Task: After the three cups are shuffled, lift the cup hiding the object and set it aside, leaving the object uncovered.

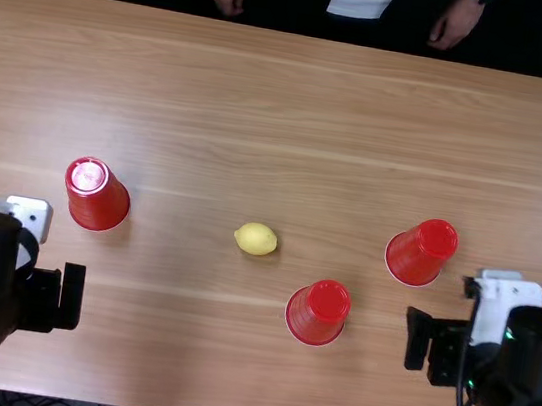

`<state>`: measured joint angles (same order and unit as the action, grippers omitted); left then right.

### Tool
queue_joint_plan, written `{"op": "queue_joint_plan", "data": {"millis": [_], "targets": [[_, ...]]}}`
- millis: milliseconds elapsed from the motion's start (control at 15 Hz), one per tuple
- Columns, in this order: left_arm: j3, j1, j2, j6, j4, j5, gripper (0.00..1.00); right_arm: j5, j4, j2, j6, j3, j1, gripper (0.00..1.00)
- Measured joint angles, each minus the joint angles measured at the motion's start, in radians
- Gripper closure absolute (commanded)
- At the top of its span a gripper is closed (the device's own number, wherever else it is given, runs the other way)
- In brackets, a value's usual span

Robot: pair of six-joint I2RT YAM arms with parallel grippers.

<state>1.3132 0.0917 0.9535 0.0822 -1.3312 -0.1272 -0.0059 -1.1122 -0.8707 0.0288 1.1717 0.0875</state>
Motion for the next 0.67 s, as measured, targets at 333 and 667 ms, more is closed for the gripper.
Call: {"op": "queue_joint_plan", "data": {"millis": [333,667], "targets": [[-0.192,0.0,-0.203,0.001,0.089,0.0,0.0,0.0,-0.017,0.288,-0.001,-0.156,-0.063,0.0],[-0.404,-0.041,-0.457,0.027,0.148,0.0,0.0,-0.001,-0.009,0.539,-0.001,-0.306,-0.119,0.0]]}}
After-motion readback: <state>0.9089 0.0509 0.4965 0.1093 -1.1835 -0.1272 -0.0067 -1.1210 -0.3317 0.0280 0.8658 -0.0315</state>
